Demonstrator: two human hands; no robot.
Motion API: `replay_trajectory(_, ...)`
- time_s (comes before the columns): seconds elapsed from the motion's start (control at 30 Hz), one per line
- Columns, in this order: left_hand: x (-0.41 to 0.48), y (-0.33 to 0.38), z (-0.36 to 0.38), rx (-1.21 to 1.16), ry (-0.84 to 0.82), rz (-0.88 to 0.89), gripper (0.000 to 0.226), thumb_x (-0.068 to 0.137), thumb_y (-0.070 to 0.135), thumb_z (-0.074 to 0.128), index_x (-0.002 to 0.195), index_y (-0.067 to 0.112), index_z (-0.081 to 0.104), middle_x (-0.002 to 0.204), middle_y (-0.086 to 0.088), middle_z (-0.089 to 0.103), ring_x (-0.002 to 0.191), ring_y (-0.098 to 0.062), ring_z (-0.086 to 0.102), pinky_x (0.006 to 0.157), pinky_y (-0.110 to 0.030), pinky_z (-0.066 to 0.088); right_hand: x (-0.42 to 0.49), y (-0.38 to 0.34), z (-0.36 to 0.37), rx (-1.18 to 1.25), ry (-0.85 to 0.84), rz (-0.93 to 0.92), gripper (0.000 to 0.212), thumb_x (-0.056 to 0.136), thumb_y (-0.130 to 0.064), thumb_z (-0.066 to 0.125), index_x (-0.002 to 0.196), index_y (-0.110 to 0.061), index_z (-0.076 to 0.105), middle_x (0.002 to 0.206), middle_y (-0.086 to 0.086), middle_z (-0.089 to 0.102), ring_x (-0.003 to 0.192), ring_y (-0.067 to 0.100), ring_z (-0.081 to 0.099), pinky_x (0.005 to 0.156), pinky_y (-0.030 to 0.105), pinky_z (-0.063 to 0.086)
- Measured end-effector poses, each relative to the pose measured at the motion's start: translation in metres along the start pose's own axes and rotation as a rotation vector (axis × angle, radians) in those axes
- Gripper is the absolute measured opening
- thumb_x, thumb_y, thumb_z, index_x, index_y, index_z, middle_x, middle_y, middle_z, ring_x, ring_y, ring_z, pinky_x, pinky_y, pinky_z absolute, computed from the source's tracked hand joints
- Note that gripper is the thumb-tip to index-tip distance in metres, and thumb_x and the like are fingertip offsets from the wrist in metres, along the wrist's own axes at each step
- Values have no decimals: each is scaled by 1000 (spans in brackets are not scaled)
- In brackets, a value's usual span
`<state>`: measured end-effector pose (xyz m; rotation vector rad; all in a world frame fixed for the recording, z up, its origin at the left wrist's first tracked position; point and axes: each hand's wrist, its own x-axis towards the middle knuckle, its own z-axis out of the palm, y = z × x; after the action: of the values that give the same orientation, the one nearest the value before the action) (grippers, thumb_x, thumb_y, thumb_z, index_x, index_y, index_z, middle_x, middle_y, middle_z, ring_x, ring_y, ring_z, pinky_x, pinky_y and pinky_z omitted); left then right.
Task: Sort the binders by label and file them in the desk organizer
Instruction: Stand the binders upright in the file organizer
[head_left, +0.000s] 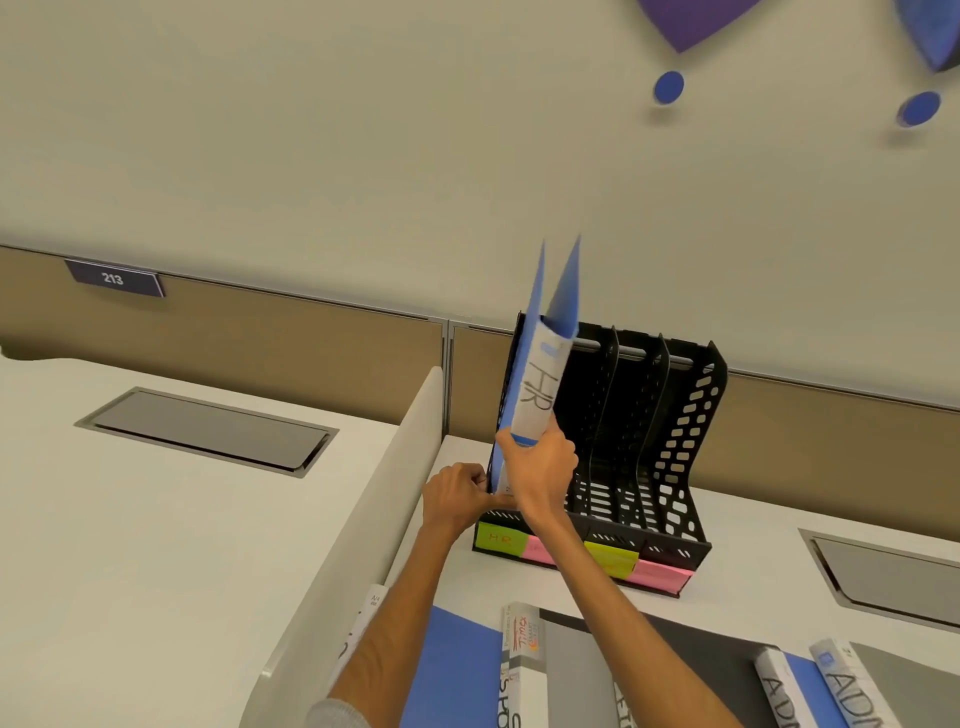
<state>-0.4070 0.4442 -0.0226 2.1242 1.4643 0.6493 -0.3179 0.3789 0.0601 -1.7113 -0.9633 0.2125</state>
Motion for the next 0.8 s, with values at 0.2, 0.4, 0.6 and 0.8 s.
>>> replay_trajectory(0.2, -10, -1, 3, -150, 14, -61, 57, 53, 68, 71, 76, 21, 48, 61, 10, 55, 55, -8, 49, 51, -24, 38, 3, 0, 4, -39, -64, -52, 62, 83, -29, 73, 137, -13, 49, 132, 7, 60, 114, 28, 62, 84, 33, 57)
replay_trajectory(0.4, -18, 11, 16, -182, 100, -126, 76, 65, 75, 66, 113, 20, 50, 91, 7, 65, 80, -13, 64, 58, -20, 43, 14, 2, 4, -9, -43, -90, 70, 81, -37, 76, 138, -15, 42, 132, 7, 59, 112, 27, 63, 86, 35, 56)
replay_trajectory(0.6, -20, 16, 22, -161, 143, -132, 69, 70, 70, 64, 115, 19, 55, 101, 4, 68, 91, -19, 69, 66, -23, 54, 44, -28, -19, 76, 15, -331, 91, 77, -47, 77, 144, -27, 20, 111, -7, 58, 80, -5, 58, 69, 1, 46)
replay_trajectory(0.8, -21, 17, 21, -173, 165, -116, 56, 75, 62, 64, 112, 20, 57, 103, 5, 68, 86, -15, 68, 54, -12, 38, 85, -77, -48, 54, -208, -644, 78, 79, -44, 75, 146, -37, 35, 163, 0, 11, 145, 1, 17, 107, 14, 28)
